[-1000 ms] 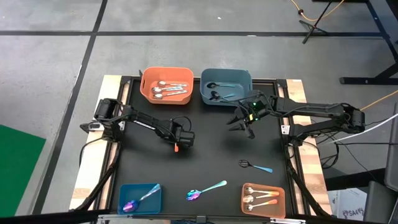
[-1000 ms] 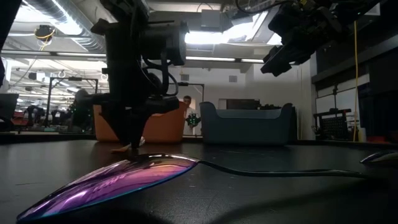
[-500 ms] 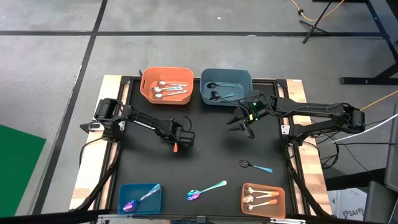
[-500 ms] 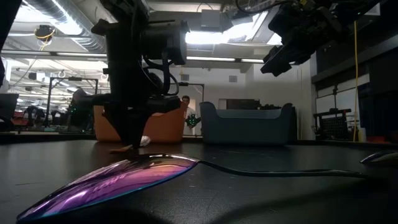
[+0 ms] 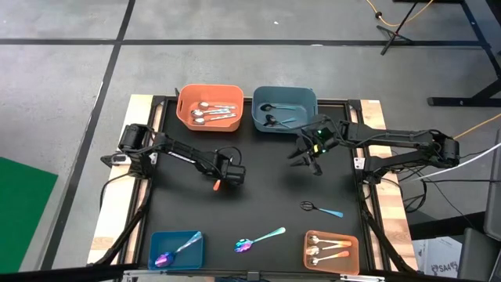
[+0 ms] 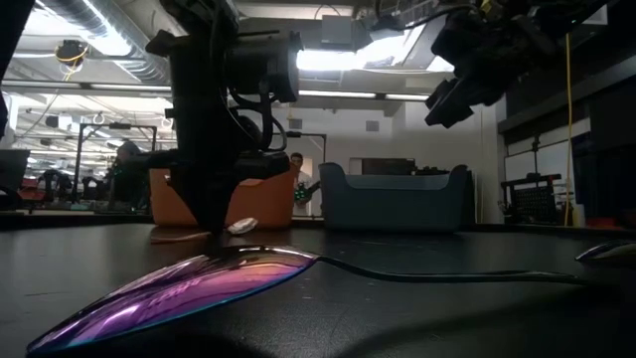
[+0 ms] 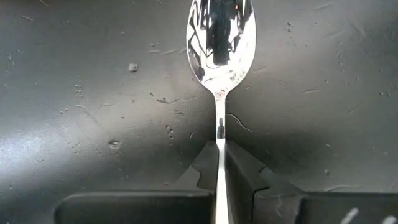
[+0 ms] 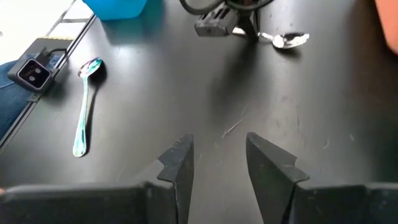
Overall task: Sort silverware by color (type)
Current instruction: Put the orange spoon into the bottom orange bin
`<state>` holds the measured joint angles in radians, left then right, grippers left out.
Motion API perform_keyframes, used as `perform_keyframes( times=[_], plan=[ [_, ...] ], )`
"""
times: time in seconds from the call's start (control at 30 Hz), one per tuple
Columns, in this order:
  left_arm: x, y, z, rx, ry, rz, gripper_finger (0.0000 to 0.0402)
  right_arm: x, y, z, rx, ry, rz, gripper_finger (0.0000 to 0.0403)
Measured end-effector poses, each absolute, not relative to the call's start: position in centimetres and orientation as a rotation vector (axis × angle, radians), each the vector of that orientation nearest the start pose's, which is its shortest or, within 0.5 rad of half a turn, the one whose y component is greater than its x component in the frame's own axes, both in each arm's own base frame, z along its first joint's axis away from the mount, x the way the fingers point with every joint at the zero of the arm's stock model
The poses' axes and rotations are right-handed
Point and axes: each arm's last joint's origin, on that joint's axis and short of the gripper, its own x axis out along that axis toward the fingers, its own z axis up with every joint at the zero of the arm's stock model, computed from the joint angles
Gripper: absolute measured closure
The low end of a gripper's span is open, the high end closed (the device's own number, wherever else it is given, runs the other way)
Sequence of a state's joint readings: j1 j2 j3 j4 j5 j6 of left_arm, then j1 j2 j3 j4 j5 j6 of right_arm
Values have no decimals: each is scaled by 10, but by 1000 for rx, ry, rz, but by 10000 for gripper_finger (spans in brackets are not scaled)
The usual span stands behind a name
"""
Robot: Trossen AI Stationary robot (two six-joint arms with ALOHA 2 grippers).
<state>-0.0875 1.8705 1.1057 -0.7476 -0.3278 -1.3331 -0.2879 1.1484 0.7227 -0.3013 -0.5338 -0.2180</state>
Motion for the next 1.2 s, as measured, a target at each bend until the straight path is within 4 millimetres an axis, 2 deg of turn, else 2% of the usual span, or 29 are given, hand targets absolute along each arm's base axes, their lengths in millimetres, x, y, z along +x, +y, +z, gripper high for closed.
perform_keyframes(
  times=[0.2, 0.53, 0.7, 0.9, 1.07, 1.2],
  plan=[
    [324, -22, 134, -739, 1059, 1059, 396, 223, -51, 235, 93, 654, 306, 270],
    [347, -27, 139, -794, 893, 878, 396, 223, -51, 235, 93, 652, 305, 270],
    [366, -29, 149, -797, 732, 734, 397, 223, -51, 235, 151, 662, 285, 270],
    [386, -28, 169, -747, 453, 625, 397, 220, -50, 232, 262, 715, 239, 270],
    [396, -27, 186, -664, 255, 606, 397, 216, -51, 228, 396, 794, 135, 270],
    [401, -24, 199, -592, 112, 624, 397, 217, -52, 228, 448, 791, 77, 270]
  ],
)
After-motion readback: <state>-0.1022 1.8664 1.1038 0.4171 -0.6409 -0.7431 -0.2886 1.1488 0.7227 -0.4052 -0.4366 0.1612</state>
